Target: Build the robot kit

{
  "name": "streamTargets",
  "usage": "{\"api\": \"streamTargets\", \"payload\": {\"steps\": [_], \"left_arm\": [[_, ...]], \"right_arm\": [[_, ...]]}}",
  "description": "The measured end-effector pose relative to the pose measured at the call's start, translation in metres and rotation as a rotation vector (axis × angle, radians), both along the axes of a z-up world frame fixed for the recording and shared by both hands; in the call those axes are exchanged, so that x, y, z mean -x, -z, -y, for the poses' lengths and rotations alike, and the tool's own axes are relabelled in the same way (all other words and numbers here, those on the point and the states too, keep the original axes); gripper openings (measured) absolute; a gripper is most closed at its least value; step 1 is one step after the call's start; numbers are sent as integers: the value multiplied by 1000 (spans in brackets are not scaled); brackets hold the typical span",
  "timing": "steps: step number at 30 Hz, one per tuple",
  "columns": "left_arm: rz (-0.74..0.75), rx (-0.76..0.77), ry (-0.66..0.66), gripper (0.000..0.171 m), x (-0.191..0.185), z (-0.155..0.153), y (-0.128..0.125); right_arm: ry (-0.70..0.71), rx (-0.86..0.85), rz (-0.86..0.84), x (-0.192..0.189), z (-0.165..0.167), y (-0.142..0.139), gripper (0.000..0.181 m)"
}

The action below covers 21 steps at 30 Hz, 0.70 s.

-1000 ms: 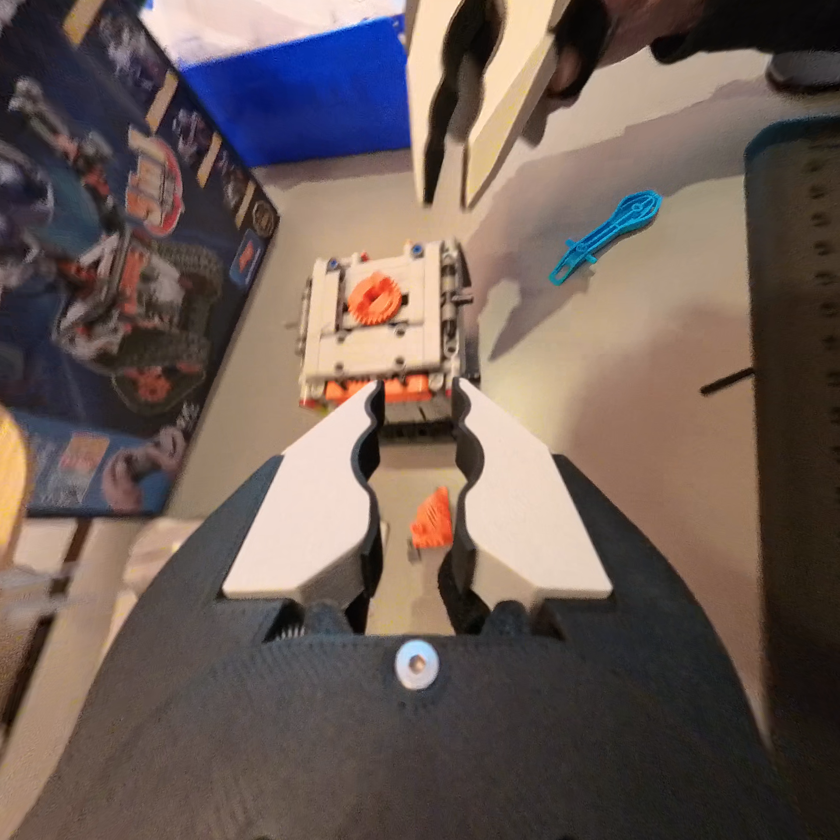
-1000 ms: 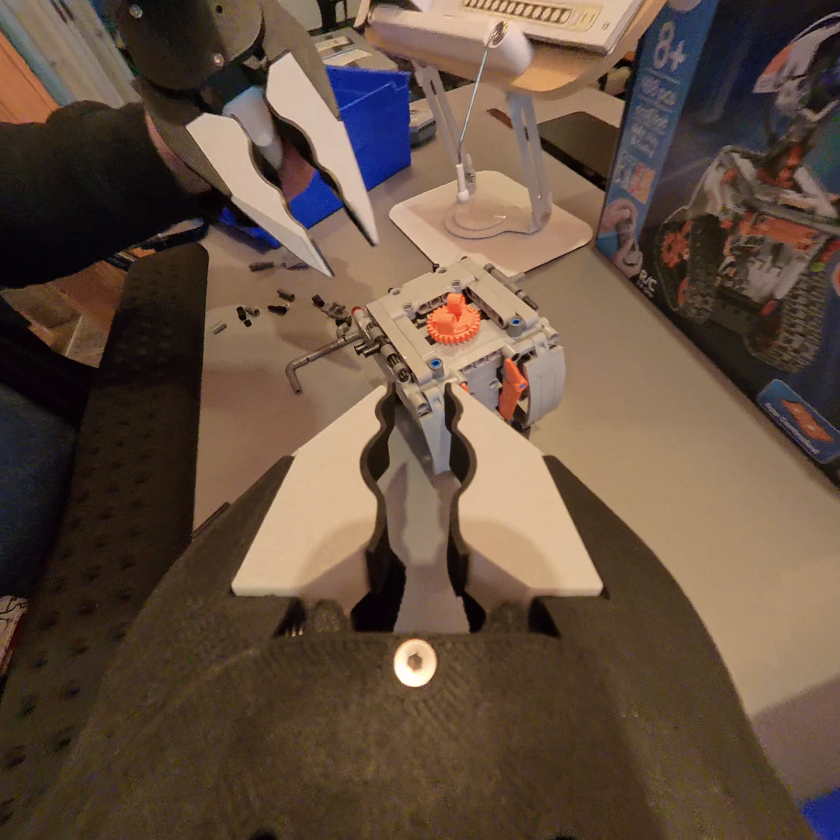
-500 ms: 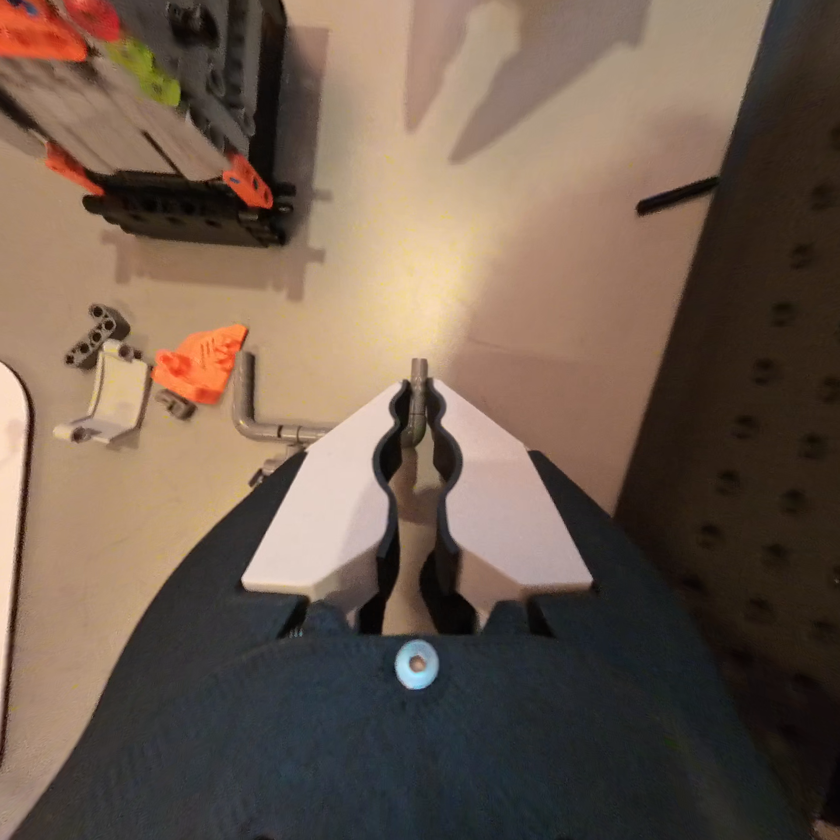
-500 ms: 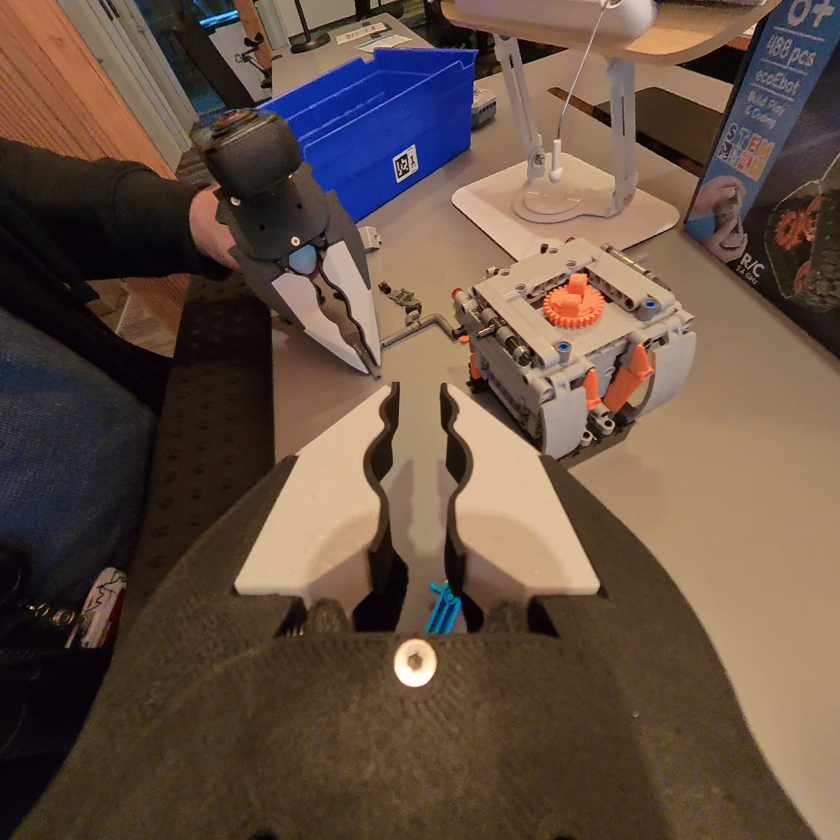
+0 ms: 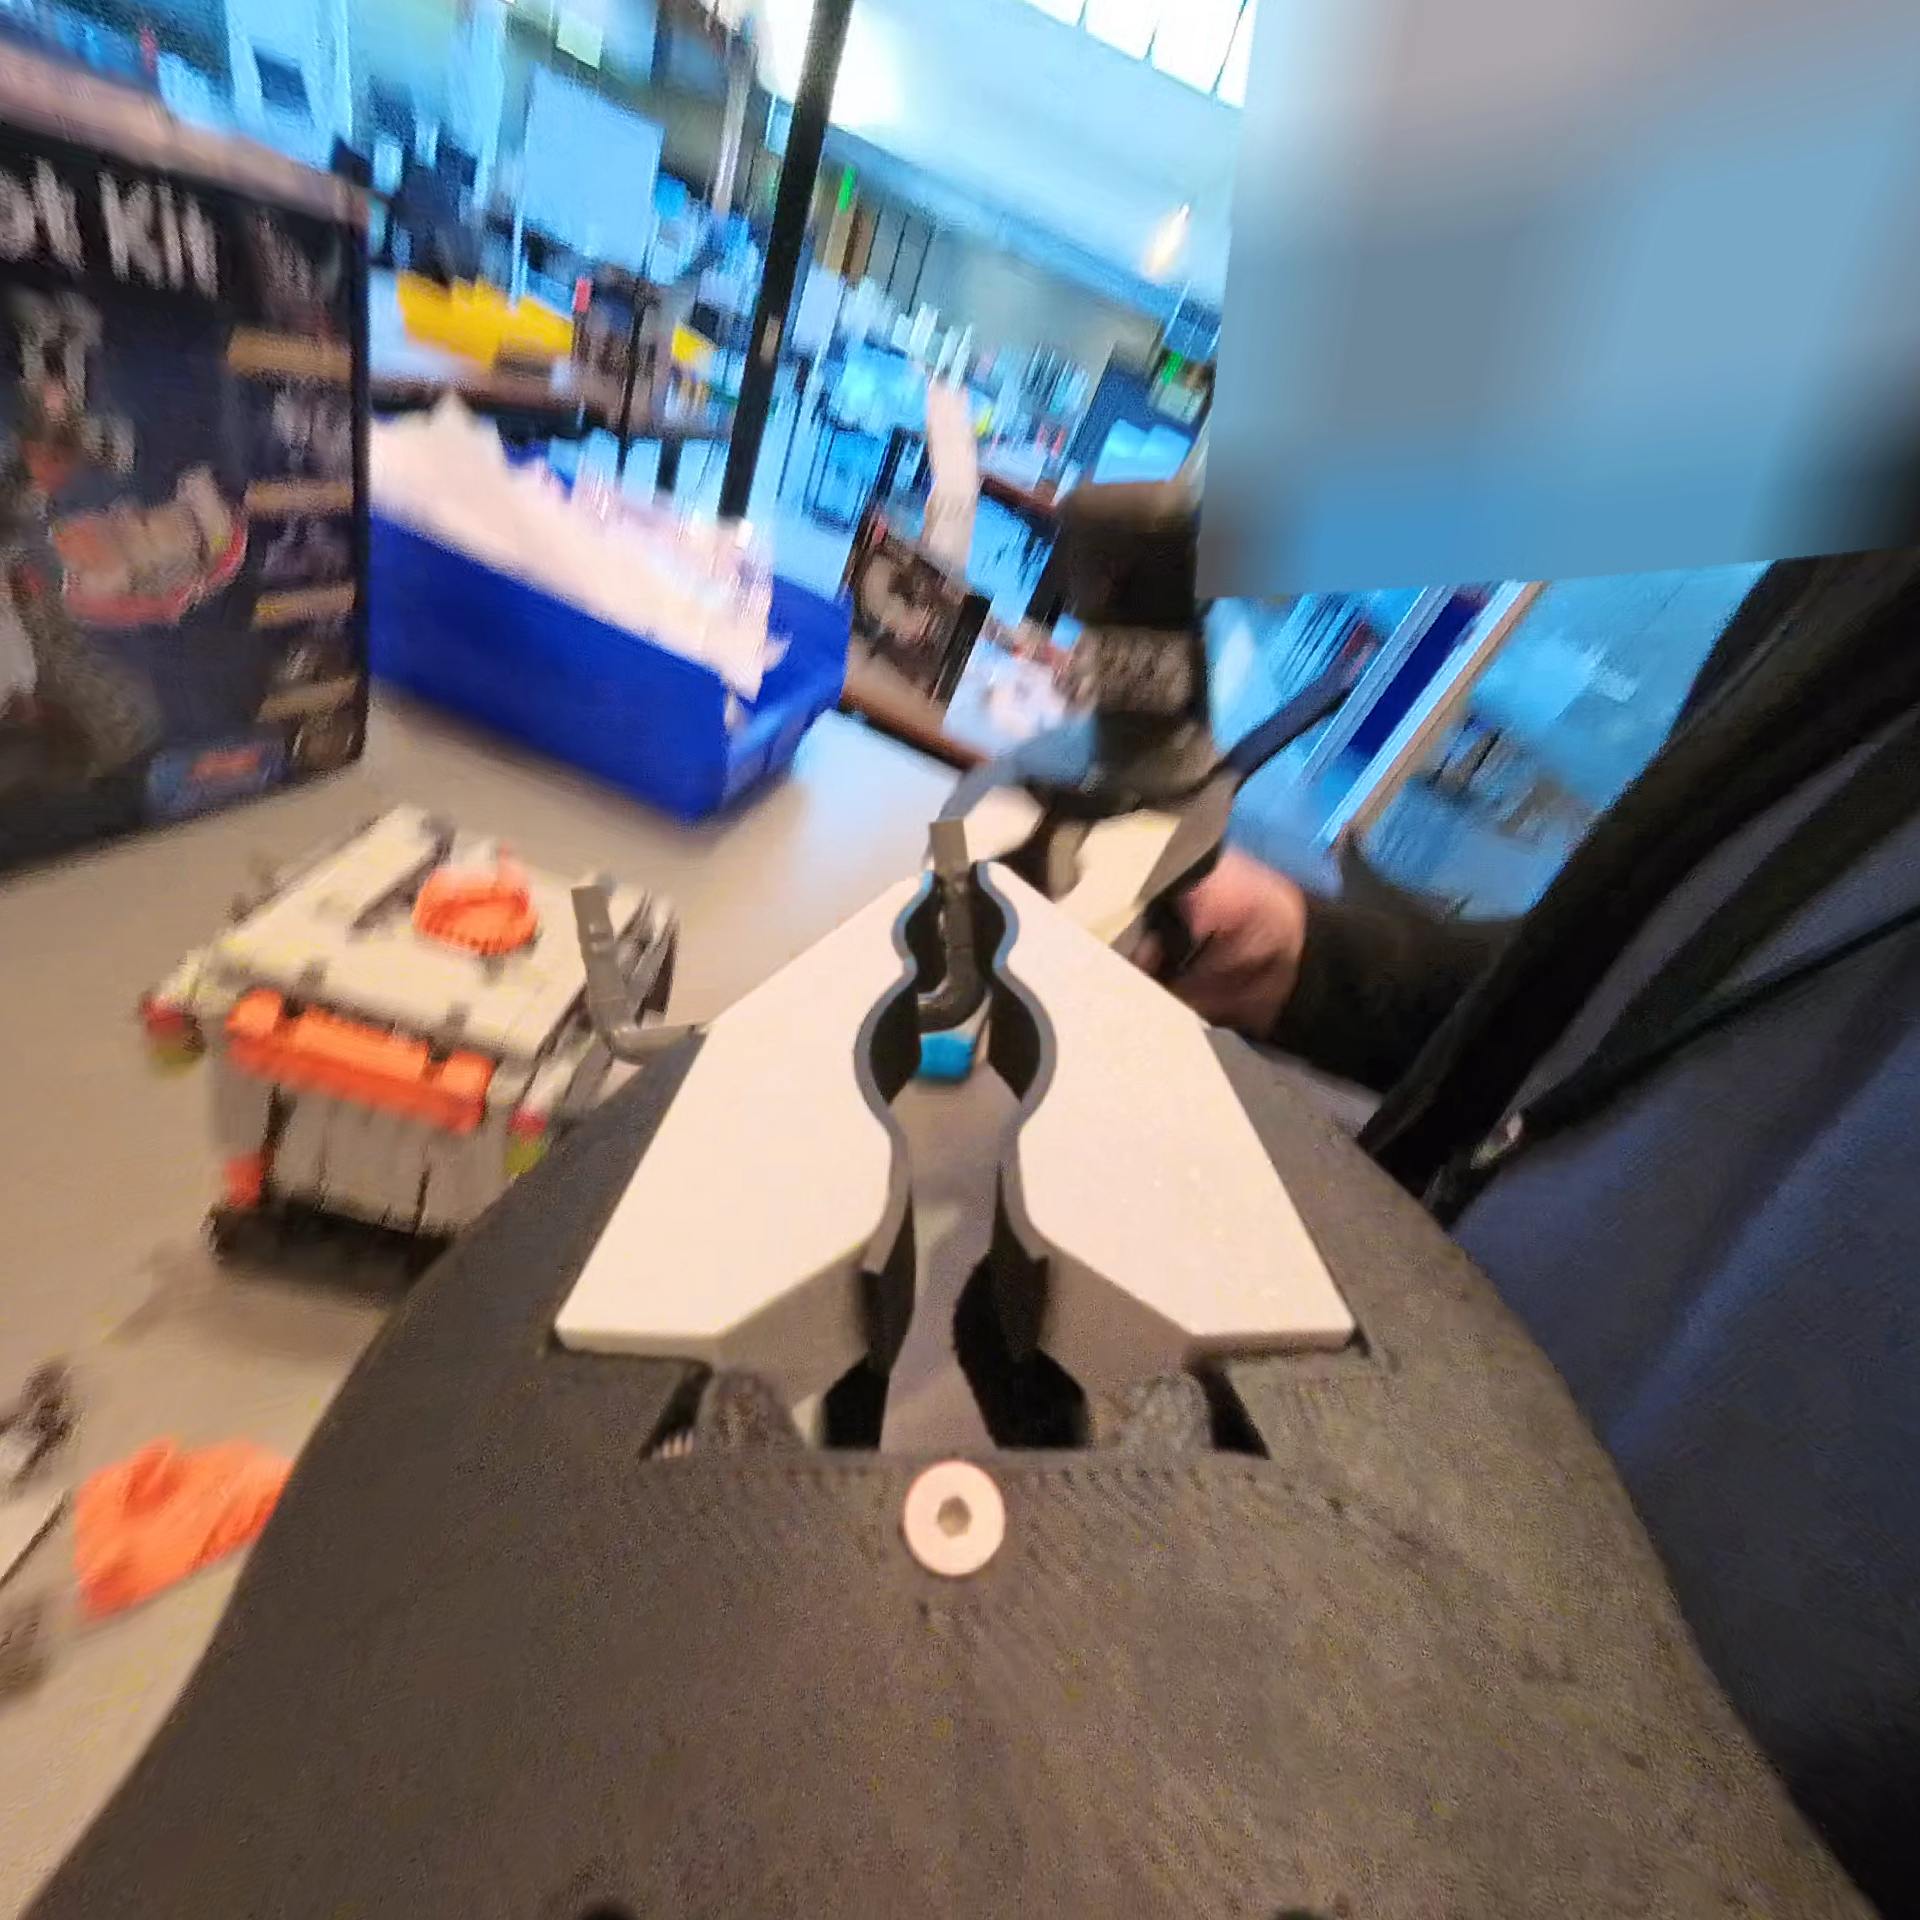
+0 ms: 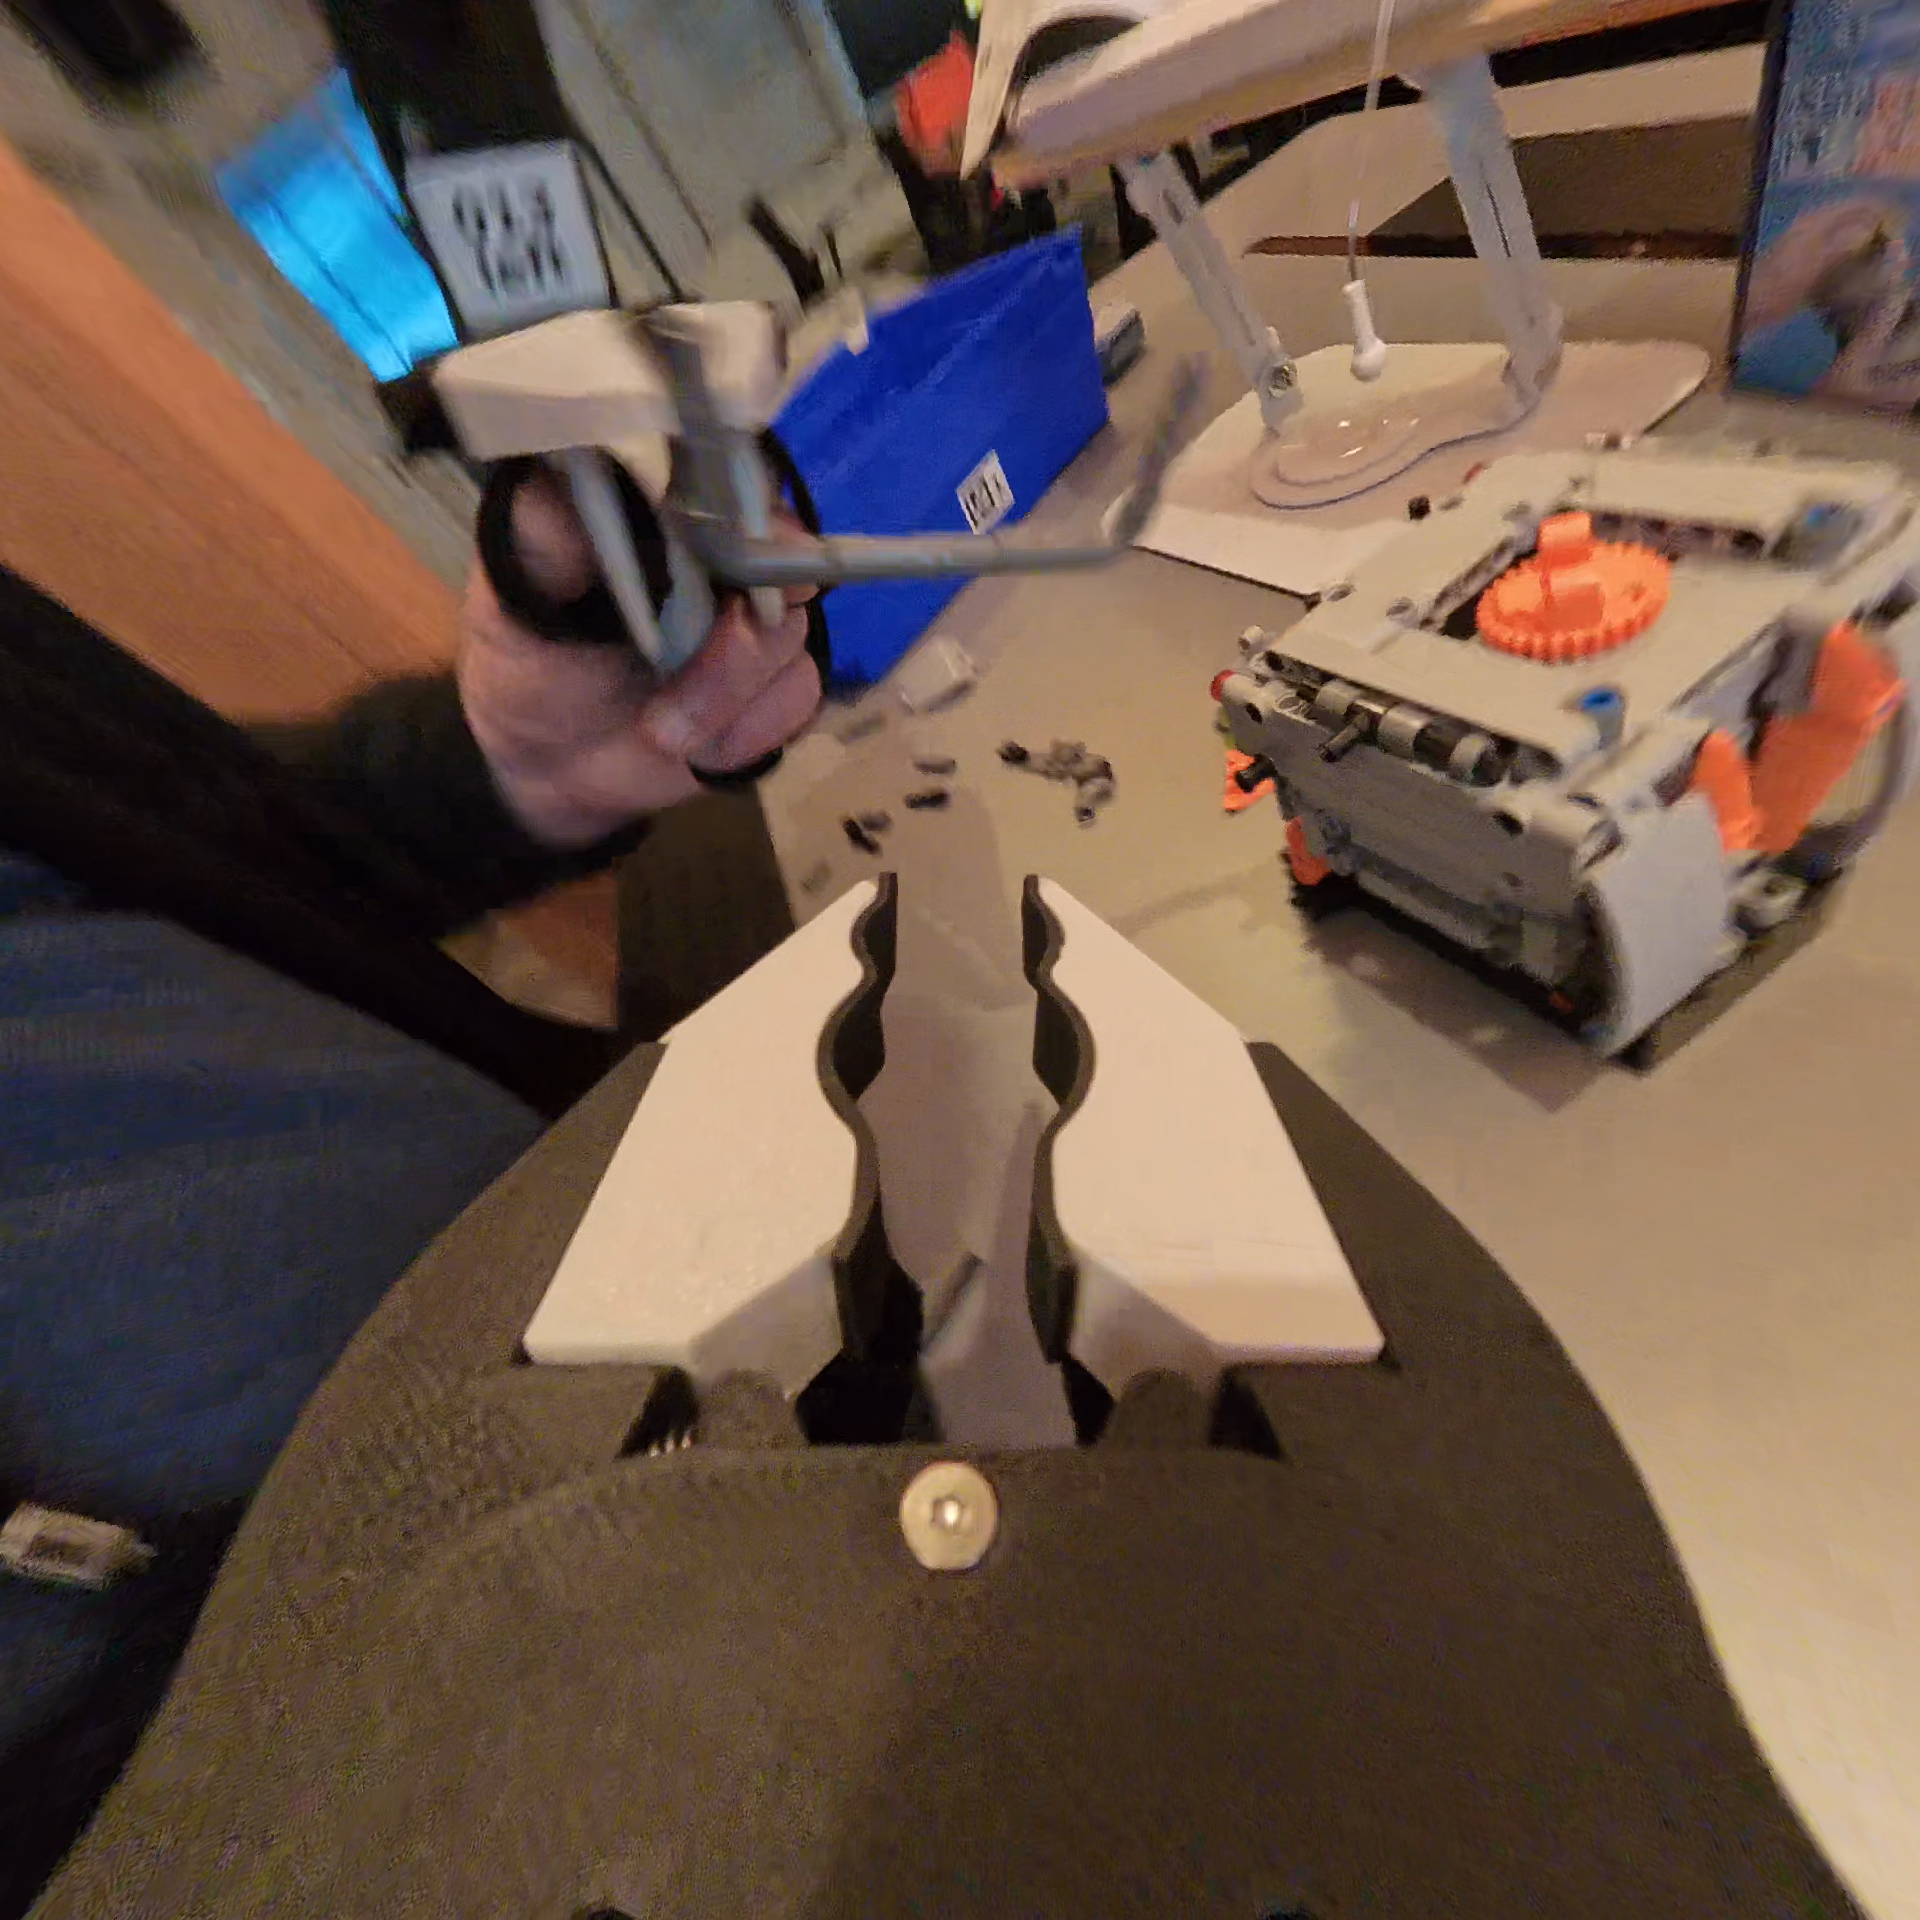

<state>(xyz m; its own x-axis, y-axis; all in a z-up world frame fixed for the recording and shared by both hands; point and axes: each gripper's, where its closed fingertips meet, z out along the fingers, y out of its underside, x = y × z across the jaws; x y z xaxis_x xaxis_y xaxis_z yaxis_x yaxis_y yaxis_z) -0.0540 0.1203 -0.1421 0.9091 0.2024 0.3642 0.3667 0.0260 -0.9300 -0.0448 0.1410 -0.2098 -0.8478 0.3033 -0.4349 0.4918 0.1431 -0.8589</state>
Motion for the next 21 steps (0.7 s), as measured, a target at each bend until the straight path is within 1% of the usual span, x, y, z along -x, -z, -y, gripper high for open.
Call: {"api": "streamTargets", "payload": {"steps": [1,2,3,5,6,8,9,10,12,13,14,15,19,21], "left_arm": [[-32,-81,27,4,-4,-4,-17],[-65,-123,51,4,-8,-10,-28],[-100,-124,60,3,-10,-18,-33],[-152,-140,119,3,-20,-32,-41],[-155,-157,135,3,-22,-38,-44],[-138,-212,192,3,-27,-45,-50],[-130,-233,198,3,-26,-46,-52],[-126,-245,197,3,-24,-47,-51],[-105,-276,213,3,-23,-47,-51],[-94,-286,210,3,-22,-47,-50],[-88,-290,211,4,-21,-48,-47],[-83,-301,217,4,-21,-48,-46],[-44,-334,216,3,-17,-47,-38],[-28,-350,221,3,-16,-47,-36]], "right_arm": [[18,87,85,1,1,-3,23],[25,210,179,3,1,-10,25],[27,345,275,5,-1,-19,27],[-5,583,425,9,-5,-36,36],[-22,663,466,11,-7,-41,35],[-59,806,480,11,-11,-55,30],[-90,869,484,10,-14,-63,28],[-106,909,487,10,-15,-68,26],[-109,944,466,12,-18,-75,13],[-104,949,449,13,-19,-78,8],[-107,945,439,14,-19,-80,8],[-111,938,428,15,-20,-81,2],[-111,908,391,21,-24,-83,0],[-72,858,396,28,-23,-76,0]]}}
